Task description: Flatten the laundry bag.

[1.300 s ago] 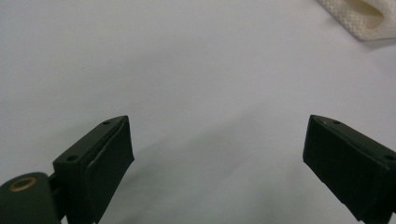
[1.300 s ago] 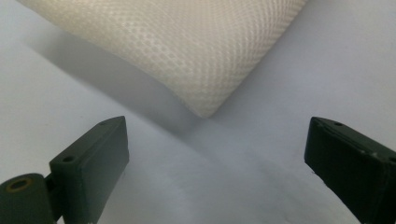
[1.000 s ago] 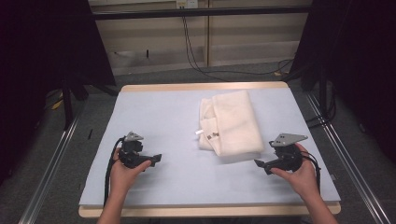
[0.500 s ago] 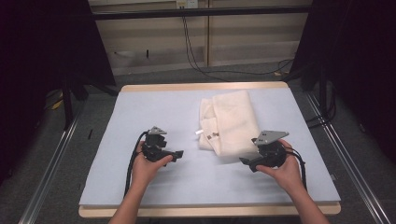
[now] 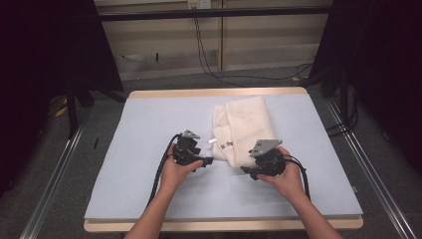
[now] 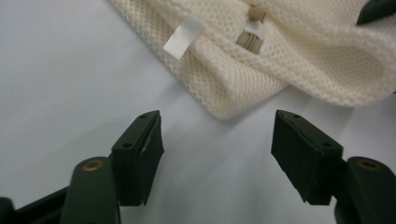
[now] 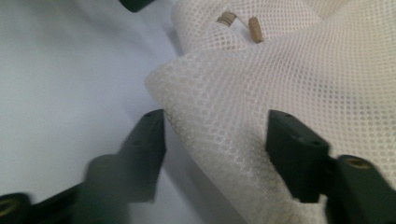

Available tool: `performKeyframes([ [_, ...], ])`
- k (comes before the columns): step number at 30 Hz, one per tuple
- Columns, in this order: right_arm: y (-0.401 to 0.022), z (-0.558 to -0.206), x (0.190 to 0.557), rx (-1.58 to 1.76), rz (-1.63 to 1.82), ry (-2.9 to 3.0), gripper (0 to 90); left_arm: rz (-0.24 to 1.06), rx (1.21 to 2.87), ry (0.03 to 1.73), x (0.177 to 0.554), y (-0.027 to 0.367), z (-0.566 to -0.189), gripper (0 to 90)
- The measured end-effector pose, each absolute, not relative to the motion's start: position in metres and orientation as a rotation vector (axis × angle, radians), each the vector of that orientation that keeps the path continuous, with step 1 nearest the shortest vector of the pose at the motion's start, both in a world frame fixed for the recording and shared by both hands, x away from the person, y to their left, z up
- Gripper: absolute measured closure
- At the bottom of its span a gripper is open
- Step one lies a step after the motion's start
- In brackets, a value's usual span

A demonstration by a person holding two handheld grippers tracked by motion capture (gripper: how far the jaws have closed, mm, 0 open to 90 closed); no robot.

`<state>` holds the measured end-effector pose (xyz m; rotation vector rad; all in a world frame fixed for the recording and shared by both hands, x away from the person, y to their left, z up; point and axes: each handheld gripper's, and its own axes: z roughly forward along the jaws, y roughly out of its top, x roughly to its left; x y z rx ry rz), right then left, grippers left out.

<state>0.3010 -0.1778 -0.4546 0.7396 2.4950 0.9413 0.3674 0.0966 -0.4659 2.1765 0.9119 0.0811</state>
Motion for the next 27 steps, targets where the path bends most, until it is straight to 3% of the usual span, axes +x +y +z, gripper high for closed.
performKeyframes([
  [6,-0.175,-0.456,0.303,0.71,0.914,2.526,59.9,0.09,2.125,0.917,0.372,0.091,-0.467,49.5],
  [8,-0.175,-0.455,0.303,0.736,0.918,2.519,71.5,0.078,2.138,0.896,0.376,0.085,-0.468,52.8],
  [10,-0.174,-0.455,0.303,0.745,0.938,2.514,73.0,0.067,2.131,0.893,0.377,0.083,-0.469,56.5],
  [12,-0.174,-0.454,0.303,0.74,0.931,2.508,80.1,0.053,2.133,0.88,0.379,0.077,-0.469,58.2],
  [13,-0.174,-0.453,0.302,0.753,0.923,2.495,82.8,0.058,2.126,0.883,0.381,0.074,-0.47,65.5],
  [18,-0.18,-0.453,0.303,0.845,0.987,2.474,83.9,0.01,2.159,0.876,0.385,0.073,-0.471,81.7],
  [27,-0.211,-0.447,0.302,0.968,1.102,2.358,84.6,0.099,2.17,0.935,0.386,0.09,-0.463,85.9],
])
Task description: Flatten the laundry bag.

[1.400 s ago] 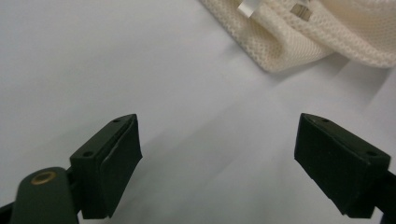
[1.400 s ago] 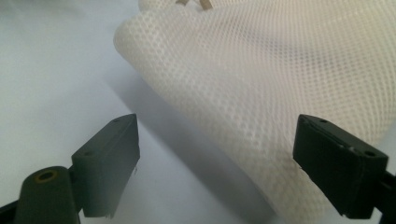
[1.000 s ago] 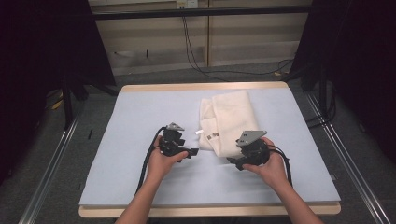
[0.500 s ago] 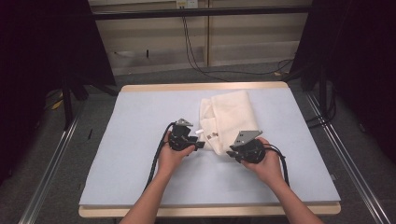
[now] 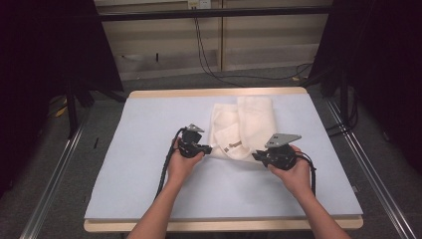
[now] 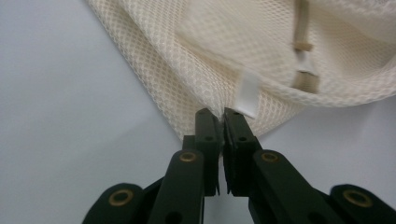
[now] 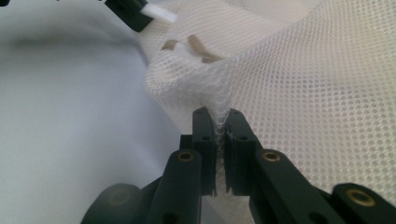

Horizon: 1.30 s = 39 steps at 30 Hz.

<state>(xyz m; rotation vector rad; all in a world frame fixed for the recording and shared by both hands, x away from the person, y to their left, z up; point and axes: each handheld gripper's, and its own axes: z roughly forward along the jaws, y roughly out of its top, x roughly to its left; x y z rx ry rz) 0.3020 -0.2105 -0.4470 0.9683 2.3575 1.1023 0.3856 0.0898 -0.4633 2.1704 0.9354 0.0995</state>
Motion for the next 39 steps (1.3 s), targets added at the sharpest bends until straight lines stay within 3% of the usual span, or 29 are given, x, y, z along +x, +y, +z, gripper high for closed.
performKeyframes([
  [22,-0.262,-0.452,0.296,1.196,1.231,2.183,84.7,0.204,2.163,1.075,0.382,0.159,-0.456,86.2],
  [39,-0.283,-0.463,0.288,1.33,1.282,2.089,84.5,0.205,2.143,1.084,0.376,0.175,-0.461,85.9],
])
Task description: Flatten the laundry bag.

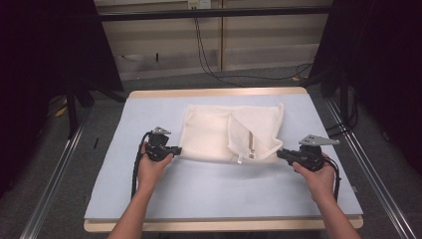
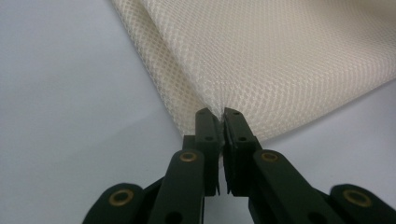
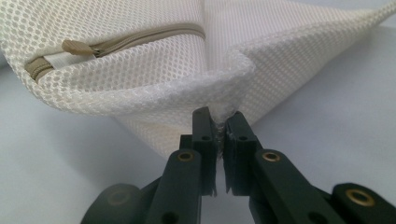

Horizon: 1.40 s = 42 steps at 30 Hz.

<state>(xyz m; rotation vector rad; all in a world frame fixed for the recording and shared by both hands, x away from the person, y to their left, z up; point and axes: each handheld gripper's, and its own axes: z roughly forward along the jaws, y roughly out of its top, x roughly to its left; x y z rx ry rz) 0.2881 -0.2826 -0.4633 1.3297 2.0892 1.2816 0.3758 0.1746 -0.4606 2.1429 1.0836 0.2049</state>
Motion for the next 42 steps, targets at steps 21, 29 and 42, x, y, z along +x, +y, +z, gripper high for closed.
performKeyframes([
  [21,-0.299,-0.477,0.276,1.398,1.244,2.132,82.5,0.237,2.088,1.136,0.367,0.19,-0.466,85.4],
  [29,-0.3,-0.48,0.276,1.4,1.205,2.132,83.4,0.253,2.098,1.139,0.363,0.2,-0.466,85.3],
  [42,-0.29,-0.484,0.288,1.4,1.12,2.125,84.6,0.273,2.043,1.224,0.367,0.22,-0.466,81.3],
])
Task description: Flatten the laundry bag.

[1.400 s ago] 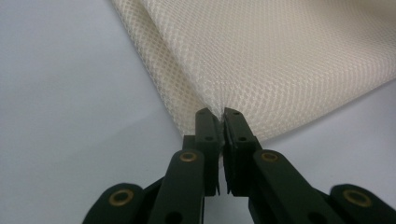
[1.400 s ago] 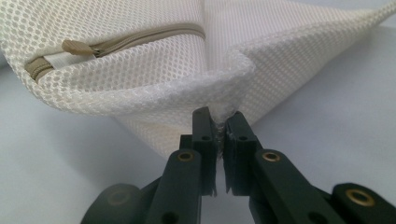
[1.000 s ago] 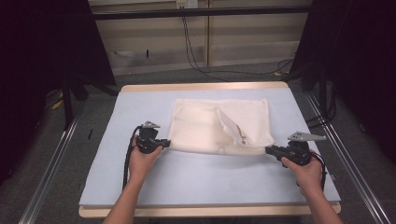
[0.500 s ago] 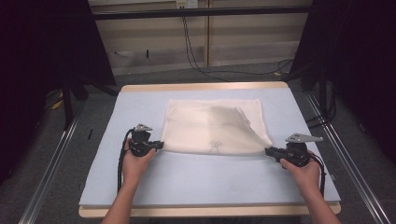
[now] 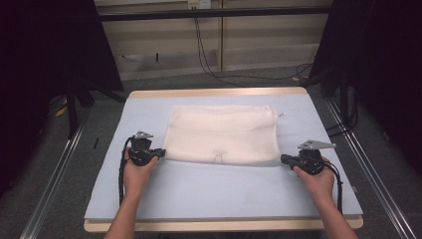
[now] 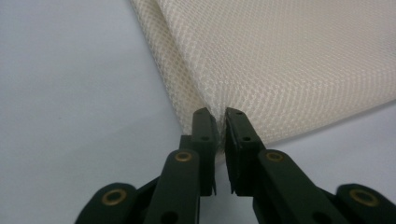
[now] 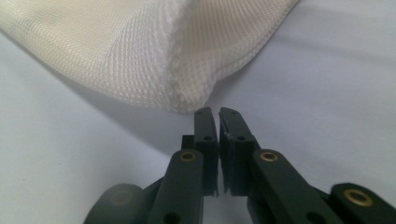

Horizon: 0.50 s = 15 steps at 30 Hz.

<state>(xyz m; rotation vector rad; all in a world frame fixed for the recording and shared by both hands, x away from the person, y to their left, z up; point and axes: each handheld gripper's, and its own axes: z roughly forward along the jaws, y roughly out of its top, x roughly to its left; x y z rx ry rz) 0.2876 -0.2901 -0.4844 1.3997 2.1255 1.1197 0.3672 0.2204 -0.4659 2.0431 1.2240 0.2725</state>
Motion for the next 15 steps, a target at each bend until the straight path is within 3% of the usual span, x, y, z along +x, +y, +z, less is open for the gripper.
performKeyframes([
  [6,-0.294,-0.476,0.284,1.449,1.121,2.08,63.6,0.249,2.03,1.231,0.368,0.222,-0.46,63.9],
  [10,-0.29,-0.468,0.286,1.43,1.128,2.07,61.1,0.237,2.008,1.233,0.372,0.217,-0.458,55.0],
  [11,-0.289,-0.463,0.289,1.447,1.121,2.063,55.9,0.243,2.03,1.232,0.376,0.216,-0.457,51.7],
  [15,-0.287,-0.455,0.297,1.479,1.11,2.052,52.8,0.209,2.014,1.253,0.388,0.217,-0.455,48.7],
])
